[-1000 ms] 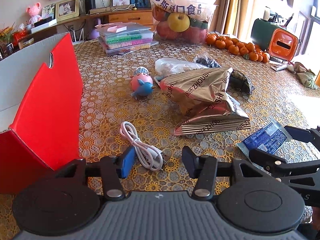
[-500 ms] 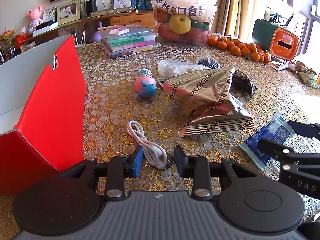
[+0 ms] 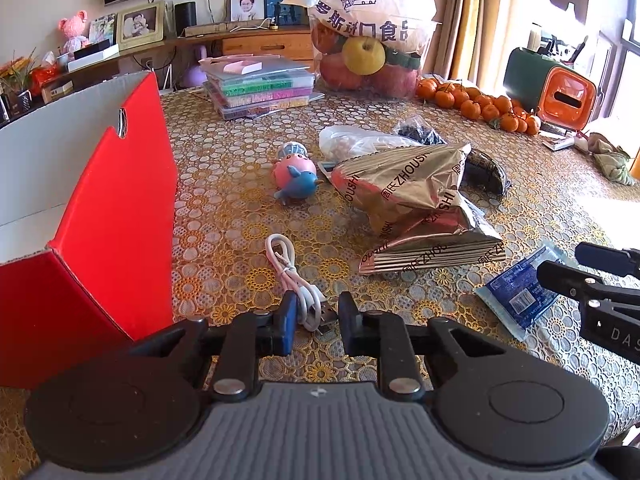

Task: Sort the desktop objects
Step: 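Close the right tool on the blue packet while the left tool grasps the white cable, then carry the blue packet and white cable over the red box with both tools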

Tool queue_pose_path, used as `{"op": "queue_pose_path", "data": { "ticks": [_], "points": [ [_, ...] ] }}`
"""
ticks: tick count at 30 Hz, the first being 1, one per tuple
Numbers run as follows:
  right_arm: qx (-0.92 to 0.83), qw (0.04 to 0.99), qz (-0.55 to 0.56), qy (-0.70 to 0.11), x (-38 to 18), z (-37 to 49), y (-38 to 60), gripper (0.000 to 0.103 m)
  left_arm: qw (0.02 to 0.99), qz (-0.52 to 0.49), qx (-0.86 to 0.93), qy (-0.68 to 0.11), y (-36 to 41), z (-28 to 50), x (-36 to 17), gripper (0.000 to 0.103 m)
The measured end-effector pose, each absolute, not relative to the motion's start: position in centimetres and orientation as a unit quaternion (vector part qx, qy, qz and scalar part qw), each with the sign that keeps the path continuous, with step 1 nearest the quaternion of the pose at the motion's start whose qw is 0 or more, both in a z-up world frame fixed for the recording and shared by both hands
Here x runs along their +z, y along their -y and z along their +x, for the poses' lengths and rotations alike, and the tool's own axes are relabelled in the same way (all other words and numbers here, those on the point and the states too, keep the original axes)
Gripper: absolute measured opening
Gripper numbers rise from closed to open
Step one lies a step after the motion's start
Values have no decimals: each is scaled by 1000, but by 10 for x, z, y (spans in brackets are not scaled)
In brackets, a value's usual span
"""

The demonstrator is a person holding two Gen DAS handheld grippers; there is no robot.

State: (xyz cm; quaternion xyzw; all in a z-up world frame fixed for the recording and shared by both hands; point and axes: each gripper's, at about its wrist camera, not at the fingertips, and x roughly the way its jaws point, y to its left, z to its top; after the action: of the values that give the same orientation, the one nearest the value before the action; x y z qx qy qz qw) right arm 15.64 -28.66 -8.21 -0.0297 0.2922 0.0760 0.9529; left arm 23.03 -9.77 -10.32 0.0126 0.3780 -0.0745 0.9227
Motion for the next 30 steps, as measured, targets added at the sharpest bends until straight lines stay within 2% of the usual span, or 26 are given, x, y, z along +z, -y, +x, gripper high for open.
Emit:
{"op": "queue_pose_path", "data": {
  "ticks": [2, 9, 16, 22, 30],
  "points": [
    [89, 951, -29, -294, -81, 156, 284, 90, 923, 12, -74, -378, 98, 230, -103, 21],
    [101, 943, -67, -310, -93, 164, 268, 97, 922, 12, -75, -379, 98, 230, -104, 21],
    [101, 939, -51, -326, -105, 169, 271, 98, 922, 13, -75, -379, 99, 230, -104, 21],
    [107, 937, -37, -329, -103, 170, 273, 83, 923, 16, -75, -378, 99, 230, -104, 21],
    [100, 939, -44, -325, -96, 164, 271, 80, 926, 21, -81, -367, 102, 226, -99, 20]
  ]
}}
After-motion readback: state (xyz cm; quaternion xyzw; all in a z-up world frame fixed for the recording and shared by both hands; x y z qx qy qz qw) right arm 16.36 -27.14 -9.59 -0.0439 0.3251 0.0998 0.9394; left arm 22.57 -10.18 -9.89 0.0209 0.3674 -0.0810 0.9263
